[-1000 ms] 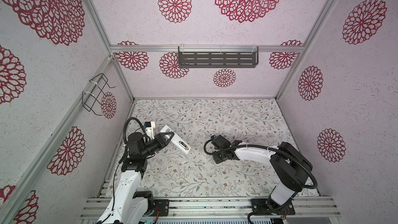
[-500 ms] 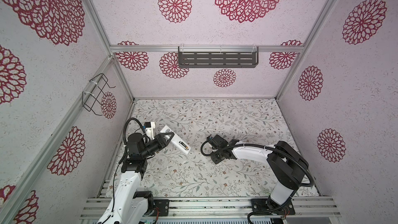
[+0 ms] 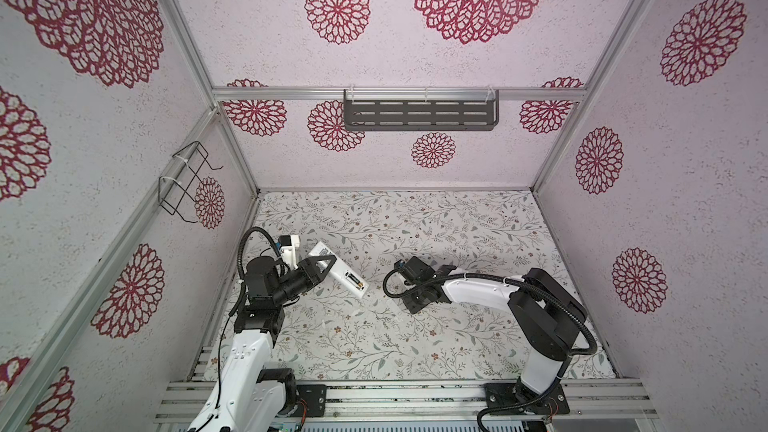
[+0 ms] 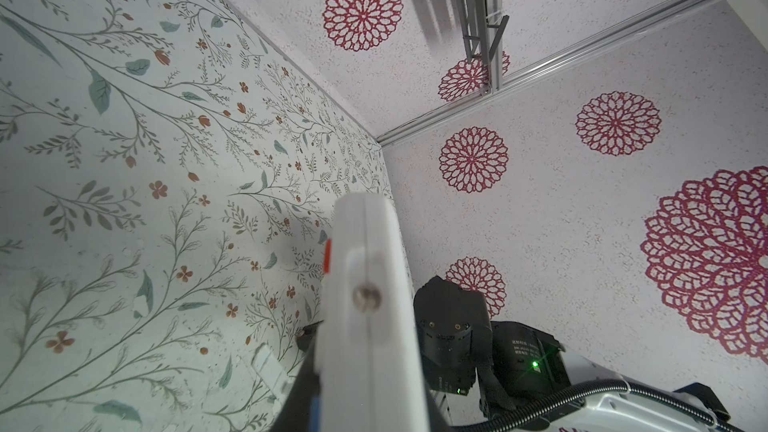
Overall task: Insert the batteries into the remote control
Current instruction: 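Lift the battery off the table with the right gripper, then carry the battery with the right gripper toward the remote's compartment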
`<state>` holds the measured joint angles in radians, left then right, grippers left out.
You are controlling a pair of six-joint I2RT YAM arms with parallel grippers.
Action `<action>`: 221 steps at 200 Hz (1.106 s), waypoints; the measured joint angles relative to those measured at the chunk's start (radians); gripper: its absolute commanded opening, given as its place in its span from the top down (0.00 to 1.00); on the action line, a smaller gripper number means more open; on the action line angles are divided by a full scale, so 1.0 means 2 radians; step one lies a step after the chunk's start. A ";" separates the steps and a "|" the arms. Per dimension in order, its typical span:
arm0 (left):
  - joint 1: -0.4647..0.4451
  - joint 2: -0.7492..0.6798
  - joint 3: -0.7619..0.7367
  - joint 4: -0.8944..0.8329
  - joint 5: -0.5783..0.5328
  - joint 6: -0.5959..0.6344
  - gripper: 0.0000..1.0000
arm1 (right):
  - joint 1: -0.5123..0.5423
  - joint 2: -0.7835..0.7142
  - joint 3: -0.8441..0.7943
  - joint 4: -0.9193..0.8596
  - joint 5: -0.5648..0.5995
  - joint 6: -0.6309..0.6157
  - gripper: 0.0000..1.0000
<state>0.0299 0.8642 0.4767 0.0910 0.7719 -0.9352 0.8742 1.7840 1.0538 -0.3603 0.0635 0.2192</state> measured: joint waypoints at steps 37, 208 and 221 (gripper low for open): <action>0.000 0.000 0.000 0.000 -0.001 0.000 1.00 | 0.000 0.000 0.001 -0.007 0.000 0.000 0.82; -0.060 0.033 -0.021 0.001 -0.051 0.014 1.00 | 0.000 -0.095 -0.036 0.039 -0.031 -0.042 0.86; -0.061 0.035 -0.025 0.006 -0.051 0.012 1.00 | 0.000 -0.127 -0.049 0.075 -0.049 -0.044 0.86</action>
<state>-0.0914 0.9348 0.4263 0.1036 0.6708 -0.9115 0.8745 1.5295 0.9565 -0.2111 -0.0338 0.1307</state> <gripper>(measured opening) 0.221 0.138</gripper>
